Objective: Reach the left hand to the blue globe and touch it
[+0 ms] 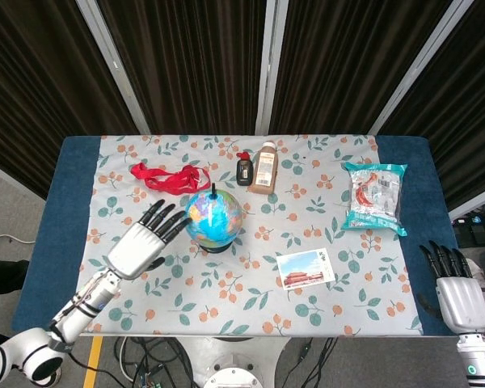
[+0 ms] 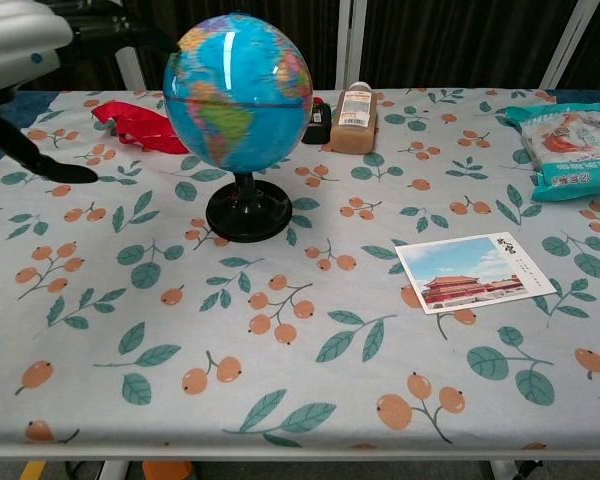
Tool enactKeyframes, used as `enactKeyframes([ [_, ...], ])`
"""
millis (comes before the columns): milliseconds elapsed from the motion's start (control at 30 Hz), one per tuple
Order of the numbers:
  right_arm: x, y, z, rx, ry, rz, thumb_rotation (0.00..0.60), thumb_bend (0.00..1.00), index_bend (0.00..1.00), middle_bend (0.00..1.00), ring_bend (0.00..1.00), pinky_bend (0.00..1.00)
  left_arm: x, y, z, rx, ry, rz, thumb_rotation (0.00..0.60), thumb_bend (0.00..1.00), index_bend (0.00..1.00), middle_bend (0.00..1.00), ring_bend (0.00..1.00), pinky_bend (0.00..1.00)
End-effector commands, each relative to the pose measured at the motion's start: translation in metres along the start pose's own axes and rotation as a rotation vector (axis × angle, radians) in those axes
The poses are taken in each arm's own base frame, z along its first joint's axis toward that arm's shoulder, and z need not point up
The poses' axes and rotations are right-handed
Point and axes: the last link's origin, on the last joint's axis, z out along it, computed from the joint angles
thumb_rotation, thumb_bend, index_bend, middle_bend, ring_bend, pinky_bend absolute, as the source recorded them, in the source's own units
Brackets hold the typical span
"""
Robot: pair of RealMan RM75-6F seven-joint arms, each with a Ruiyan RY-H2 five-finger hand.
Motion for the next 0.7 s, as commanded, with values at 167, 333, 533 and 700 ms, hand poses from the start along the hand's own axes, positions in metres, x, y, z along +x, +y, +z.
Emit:
enactKeyframes([
  [167, 0.0, -0.001, 0.0, 0.001, -0.002, -0.002, 0.6, 0.17, 0.0, 0.0, 0.0, 0.0, -0.006, -0.053, -0.057, 0.235, -0.064, 0.005, 0.6, 0.14, 0.08, 0.07, 0.0, 0.0],
  [333, 0.0, -0.004, 0.001, 0.008, 0.0, -0.001, 0.6, 0.17, 0.0, 0.0, 0.0, 0.0, -0.01, -0.074, -0.097, 0.37, -0.075, -0.008, 0.6, 0.14, 0.08, 0.07, 0.0, 0.0],
  [533, 0.001, -0.008, 0.002, 0.014, 0.0, 0.003, 0.6, 0.17, 0.0, 0.0, 0.0, 0.0, -0.016, -0.089, -0.152, 0.516, -0.083, -0.037, 0.6, 0.14, 0.08, 0.07, 0.0, 0.0],
  [700, -0.002, -0.015, 0.003, 0.026, -0.005, 0.002, 0.6, 0.17, 0.0, 0.0, 0.0, 0.0, -0.019, -0.092, -0.177, 0.561, -0.083, -0.051, 0.6, 0.14, 0.08, 0.07, 0.0, 0.0],
])
